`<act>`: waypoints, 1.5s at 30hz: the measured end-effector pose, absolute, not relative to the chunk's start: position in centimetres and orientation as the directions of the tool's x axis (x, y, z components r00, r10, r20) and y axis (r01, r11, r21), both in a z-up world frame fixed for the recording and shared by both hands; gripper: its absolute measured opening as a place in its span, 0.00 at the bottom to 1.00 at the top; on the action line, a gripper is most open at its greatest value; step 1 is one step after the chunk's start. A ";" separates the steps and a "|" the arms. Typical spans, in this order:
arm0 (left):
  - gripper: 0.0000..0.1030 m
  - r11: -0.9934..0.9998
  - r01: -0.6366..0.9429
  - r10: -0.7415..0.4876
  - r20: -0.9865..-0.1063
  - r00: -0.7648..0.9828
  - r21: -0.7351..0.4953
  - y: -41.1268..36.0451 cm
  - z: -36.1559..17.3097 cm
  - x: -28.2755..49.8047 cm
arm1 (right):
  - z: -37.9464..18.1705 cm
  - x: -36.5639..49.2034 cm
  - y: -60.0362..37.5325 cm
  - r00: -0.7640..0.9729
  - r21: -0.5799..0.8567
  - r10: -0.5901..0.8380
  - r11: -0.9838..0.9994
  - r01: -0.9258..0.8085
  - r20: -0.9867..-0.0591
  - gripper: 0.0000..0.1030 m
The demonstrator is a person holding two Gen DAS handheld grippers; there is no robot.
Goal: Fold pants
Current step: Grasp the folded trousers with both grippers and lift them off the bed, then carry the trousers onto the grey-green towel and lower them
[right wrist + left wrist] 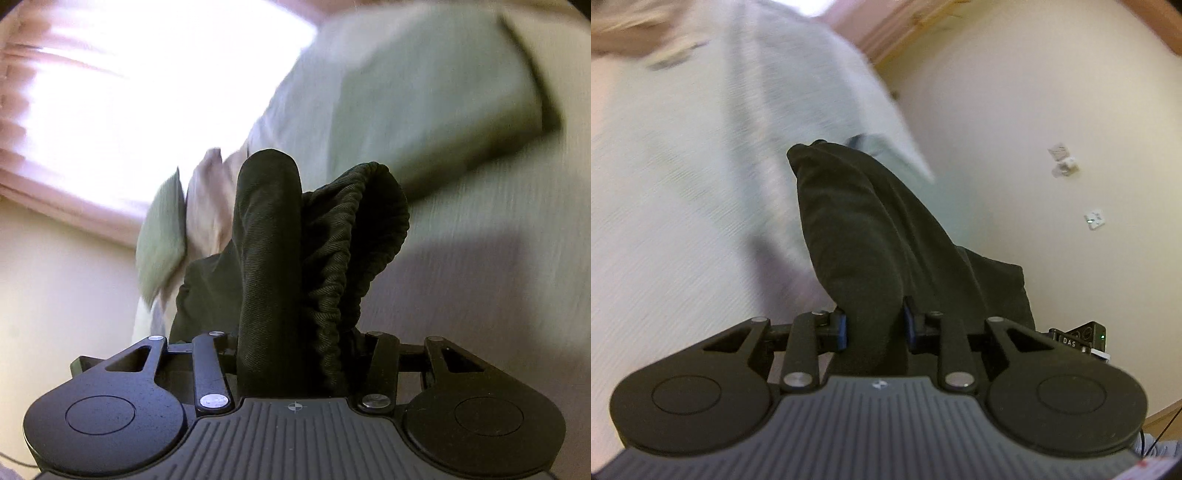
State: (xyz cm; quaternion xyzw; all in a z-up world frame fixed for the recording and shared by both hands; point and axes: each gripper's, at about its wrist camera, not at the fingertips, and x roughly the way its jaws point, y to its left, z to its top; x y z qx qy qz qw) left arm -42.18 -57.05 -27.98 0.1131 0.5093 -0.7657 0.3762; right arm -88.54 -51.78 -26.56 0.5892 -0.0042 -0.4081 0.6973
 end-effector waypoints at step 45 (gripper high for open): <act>0.15 -0.478 0.878 -0.608 -0.720 -0.335 -0.005 -84.0 -32.3 -71.9 | -29.8 -94.9 -72.7 -0.209 -0.228 -0.759 -0.082 0.970 -0.616 0.00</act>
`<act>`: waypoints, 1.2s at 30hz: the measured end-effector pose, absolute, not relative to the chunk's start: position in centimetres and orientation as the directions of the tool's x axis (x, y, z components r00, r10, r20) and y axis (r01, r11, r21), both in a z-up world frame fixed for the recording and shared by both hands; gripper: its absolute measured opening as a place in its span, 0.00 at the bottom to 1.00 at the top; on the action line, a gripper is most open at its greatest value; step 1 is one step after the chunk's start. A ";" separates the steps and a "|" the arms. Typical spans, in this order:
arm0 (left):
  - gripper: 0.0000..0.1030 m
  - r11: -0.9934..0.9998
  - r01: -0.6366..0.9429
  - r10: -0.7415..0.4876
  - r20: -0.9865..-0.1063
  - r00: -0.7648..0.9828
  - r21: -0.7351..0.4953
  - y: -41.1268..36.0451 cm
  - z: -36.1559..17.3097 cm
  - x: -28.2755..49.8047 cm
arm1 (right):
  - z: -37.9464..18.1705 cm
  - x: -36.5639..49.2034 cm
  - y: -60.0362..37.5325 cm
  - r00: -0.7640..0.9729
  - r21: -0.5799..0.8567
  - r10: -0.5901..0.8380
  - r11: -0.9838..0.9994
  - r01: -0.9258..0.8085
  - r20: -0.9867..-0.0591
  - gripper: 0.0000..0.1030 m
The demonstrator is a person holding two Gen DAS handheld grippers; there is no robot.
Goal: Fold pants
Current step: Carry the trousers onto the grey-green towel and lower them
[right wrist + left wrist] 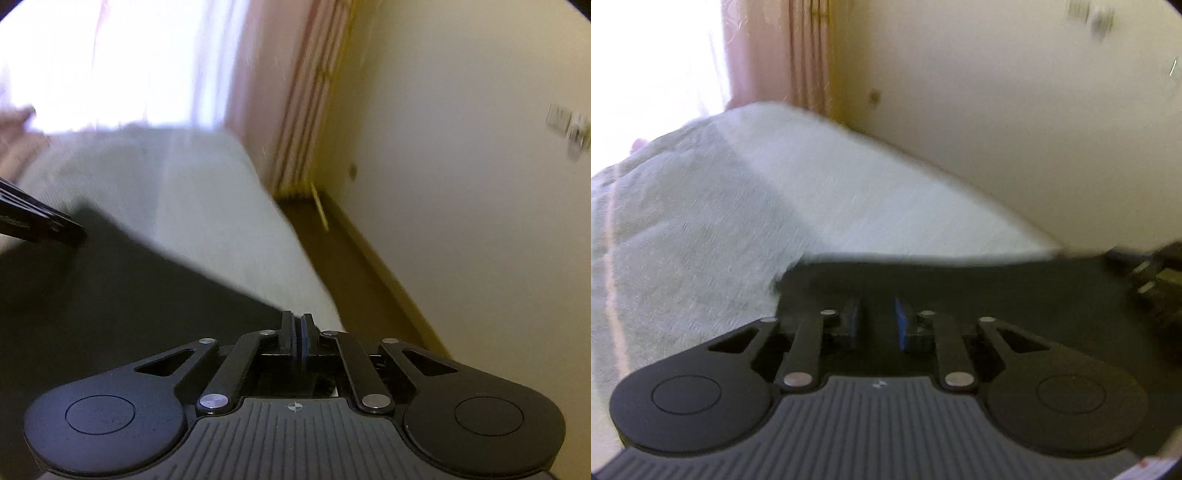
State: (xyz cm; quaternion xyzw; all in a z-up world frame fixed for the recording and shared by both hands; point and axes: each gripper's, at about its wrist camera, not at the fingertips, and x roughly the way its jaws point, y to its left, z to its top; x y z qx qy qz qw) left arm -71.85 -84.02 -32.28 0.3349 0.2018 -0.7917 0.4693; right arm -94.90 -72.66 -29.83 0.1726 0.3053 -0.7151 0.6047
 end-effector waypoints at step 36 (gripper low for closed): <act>0.42 -0.295 0.955 -0.596 -0.785 -0.170 0.017 -65.2 -22.4 -69.4 | -21.0 -92.1 -56.3 0.020 0.161 -0.662 -0.152 0.975 -0.749 0.78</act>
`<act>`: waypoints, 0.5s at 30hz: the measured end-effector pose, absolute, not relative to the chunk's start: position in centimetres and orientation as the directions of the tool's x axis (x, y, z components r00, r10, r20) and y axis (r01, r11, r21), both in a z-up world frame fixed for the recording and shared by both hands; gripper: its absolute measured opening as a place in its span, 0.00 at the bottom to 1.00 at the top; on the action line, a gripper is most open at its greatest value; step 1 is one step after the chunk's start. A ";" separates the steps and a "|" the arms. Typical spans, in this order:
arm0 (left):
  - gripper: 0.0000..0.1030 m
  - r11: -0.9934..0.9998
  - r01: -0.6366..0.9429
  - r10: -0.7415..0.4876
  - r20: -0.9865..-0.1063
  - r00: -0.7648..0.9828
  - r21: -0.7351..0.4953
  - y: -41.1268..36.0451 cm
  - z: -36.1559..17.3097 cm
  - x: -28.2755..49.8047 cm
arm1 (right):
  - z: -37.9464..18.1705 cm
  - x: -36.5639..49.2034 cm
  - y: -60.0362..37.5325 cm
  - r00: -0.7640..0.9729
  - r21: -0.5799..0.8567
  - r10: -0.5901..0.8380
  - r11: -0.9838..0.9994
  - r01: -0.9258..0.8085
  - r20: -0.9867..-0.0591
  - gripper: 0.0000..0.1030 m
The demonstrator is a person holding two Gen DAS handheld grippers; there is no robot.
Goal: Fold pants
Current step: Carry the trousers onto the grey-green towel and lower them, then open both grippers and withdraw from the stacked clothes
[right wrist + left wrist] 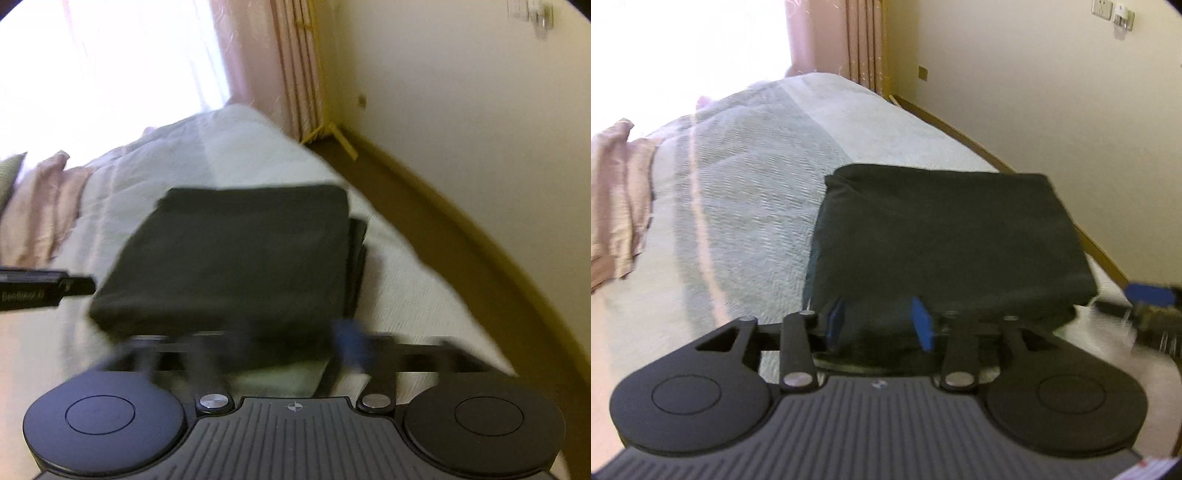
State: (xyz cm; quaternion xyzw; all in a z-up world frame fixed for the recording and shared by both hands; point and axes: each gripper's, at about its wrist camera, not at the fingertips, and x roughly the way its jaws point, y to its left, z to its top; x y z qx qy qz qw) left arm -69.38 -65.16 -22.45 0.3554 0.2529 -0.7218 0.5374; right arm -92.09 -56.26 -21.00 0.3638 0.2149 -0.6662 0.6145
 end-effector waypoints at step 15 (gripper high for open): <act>0.78 -0.300 0.953 -0.602 -0.784 -0.150 0.048 -49.3 -9.8 -63.7 | -8.2 -84.4 -42.1 0.047 0.241 -0.672 -0.198 0.950 -0.739 0.78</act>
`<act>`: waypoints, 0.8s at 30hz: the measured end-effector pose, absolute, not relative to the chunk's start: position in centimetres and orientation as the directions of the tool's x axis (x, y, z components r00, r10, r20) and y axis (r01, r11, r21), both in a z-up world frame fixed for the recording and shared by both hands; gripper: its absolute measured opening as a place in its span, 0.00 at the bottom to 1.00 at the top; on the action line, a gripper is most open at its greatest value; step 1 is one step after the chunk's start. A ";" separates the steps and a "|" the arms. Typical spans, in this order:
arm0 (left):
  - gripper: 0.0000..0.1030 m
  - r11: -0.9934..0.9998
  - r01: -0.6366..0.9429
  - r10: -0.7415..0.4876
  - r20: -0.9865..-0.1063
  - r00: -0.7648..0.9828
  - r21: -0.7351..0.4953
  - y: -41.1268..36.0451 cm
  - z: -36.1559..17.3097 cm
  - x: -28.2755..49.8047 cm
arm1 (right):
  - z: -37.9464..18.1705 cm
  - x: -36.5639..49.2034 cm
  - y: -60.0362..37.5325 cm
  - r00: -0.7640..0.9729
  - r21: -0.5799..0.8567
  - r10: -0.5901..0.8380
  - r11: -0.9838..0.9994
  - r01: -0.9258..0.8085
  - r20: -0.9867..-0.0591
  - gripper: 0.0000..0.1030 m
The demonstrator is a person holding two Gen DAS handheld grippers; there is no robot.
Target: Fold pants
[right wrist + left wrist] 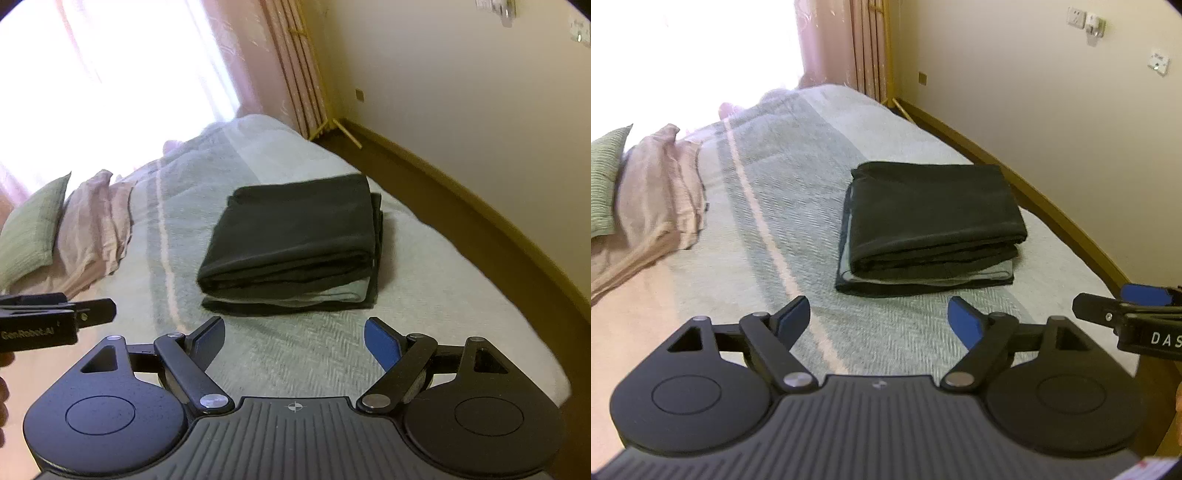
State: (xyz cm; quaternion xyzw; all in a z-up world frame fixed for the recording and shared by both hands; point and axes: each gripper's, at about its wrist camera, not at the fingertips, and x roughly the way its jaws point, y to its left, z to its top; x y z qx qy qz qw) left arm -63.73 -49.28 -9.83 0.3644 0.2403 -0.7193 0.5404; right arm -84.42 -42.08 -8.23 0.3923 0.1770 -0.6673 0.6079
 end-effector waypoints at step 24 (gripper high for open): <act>0.80 -0.362 0.932 -0.632 -0.740 -0.230 0.020 -33.1 -2.7 -54.6 | -0.2 -72.4 -27.1 0.021 0.199 -0.728 -0.159 0.967 -0.685 0.78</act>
